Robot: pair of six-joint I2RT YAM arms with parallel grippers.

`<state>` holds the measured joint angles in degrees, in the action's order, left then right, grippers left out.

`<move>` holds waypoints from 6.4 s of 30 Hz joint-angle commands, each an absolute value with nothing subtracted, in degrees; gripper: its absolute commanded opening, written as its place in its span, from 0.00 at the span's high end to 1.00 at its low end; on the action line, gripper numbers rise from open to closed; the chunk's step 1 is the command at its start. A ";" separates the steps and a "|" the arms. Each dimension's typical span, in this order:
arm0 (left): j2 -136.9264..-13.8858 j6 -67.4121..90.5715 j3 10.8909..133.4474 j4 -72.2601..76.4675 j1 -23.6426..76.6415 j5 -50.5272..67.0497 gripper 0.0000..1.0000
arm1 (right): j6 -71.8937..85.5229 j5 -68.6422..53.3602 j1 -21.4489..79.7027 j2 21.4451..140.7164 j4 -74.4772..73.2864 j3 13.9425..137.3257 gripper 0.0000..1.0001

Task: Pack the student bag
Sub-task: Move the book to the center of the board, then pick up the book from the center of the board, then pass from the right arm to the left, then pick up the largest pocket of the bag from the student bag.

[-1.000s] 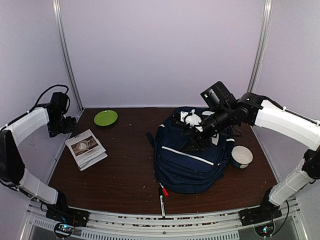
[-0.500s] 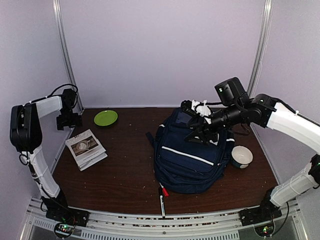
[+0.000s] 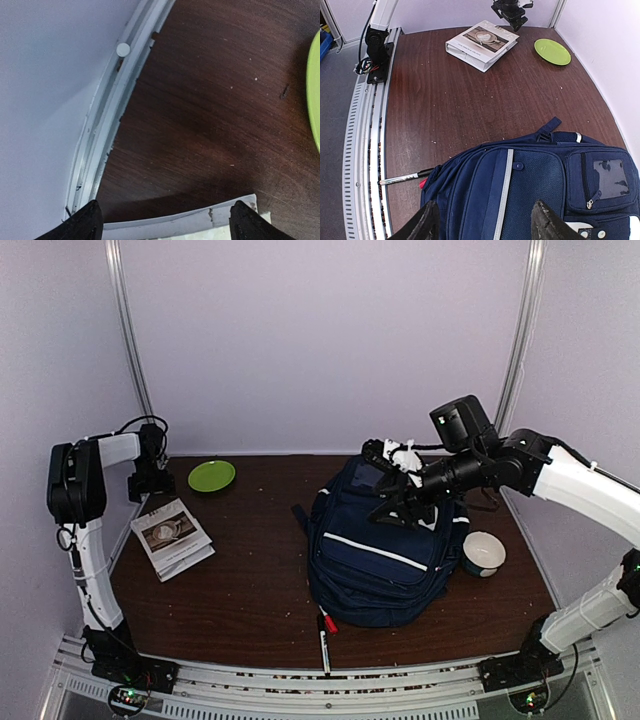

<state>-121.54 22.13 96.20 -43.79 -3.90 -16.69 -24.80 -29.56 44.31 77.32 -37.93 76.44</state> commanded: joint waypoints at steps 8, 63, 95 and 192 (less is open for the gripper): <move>-118.35 18.42 89.94 -40.87 1.22 -11.38 0.10 | -23.86 -28.20 44.05 76.49 -36.89 74.82 0.37; -88.25 35.75 47.44 -21.53 13.70 14.95 0.08 | 14.67 -44.30 48.15 125.91 -30.43 106.92 0.63; -87.94 36.62 45.73 -18.81 17.19 16.14 0.12 | 43.76 -60.62 51.24 141.43 -8.14 105.79 0.76; -67.51 55.66 46.58 -0.68 22.14 32.32 0.60 | -13.96 -30.62 37.71 91.30 -41.97 87.22 0.54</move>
